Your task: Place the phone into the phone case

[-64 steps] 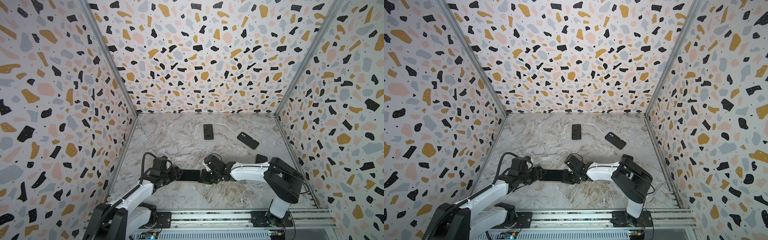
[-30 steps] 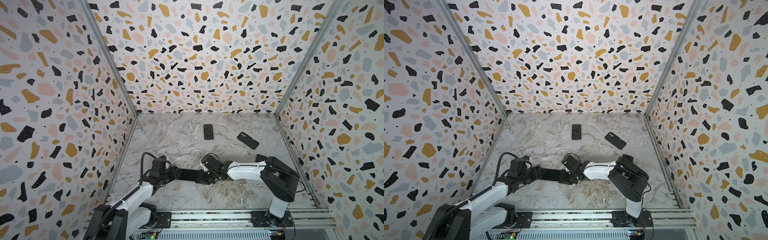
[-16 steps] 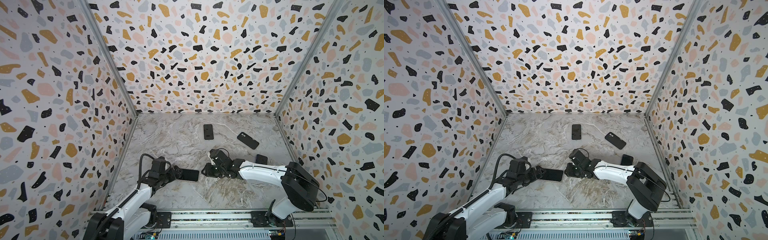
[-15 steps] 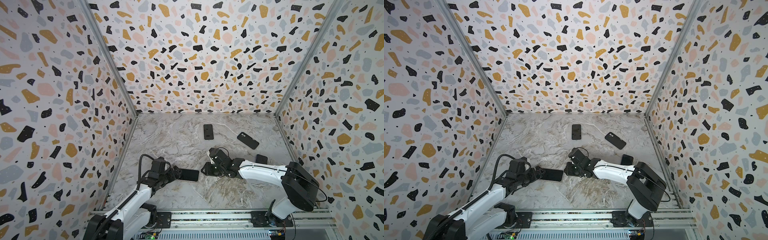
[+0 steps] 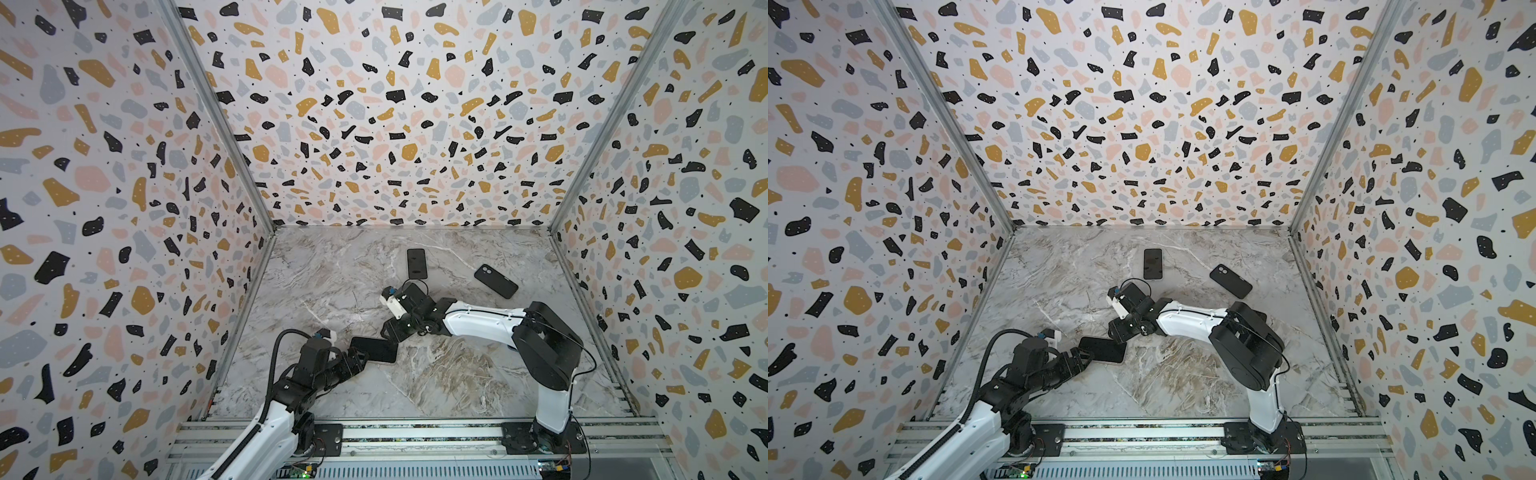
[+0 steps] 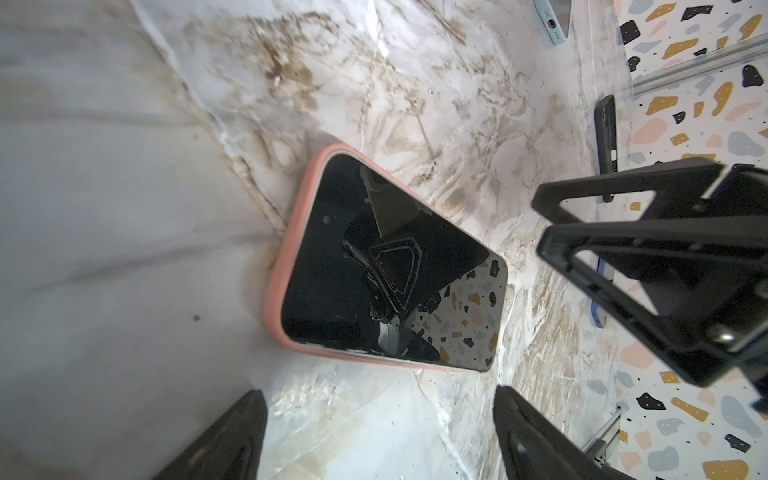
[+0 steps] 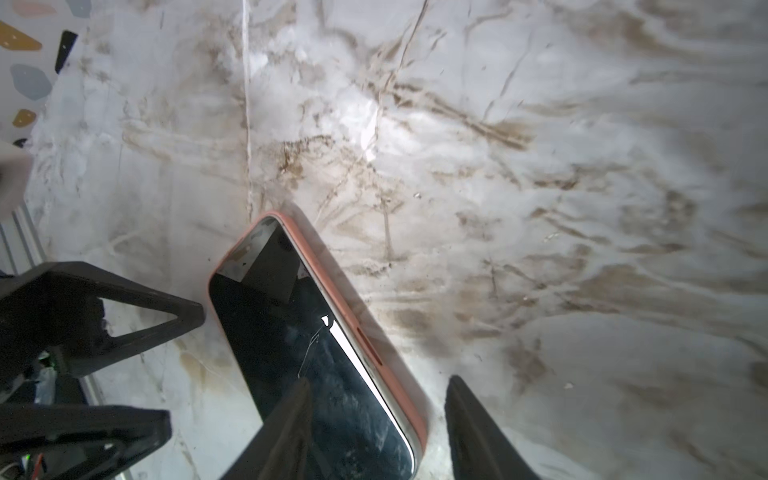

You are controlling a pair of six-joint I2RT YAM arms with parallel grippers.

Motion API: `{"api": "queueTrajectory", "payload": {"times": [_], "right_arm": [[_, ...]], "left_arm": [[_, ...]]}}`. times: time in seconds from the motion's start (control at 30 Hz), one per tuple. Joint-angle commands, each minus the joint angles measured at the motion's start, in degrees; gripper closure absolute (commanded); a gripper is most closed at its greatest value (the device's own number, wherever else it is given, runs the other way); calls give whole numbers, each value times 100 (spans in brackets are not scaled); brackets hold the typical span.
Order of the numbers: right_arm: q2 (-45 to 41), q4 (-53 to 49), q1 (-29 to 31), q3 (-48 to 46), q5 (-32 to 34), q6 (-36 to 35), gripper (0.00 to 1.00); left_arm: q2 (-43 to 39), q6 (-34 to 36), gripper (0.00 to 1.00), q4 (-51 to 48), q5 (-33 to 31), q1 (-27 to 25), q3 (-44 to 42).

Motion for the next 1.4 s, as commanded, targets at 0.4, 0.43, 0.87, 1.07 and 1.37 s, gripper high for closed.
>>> {"api": "queueTrajectory", "payload": {"times": [0.4, 0.43, 0.87, 1.07, 1.37], "right_arm": [[69, 49, -21, -252, -929, -358, 46], [24, 78, -22, -310, -987, -318, 46], [-666, 432, 98, -1292, -1237, 248, 54], [-873, 610, 85, -1639, -1085, 462, 59], [-1170, 853, -124, -2119, -925, 791, 68]], "left_arm": [[1544, -148, 20, 968, -86, -530, 253], [1607, -135, 21, 1011, -104, -525, 273], [2630, -120, 32, 1706, -176, -847, 671], [3571, -105, 45, 2036, -281, -1323, 1188], [4123, 260, 53, 1864, -308, -1429, 1831]]}}
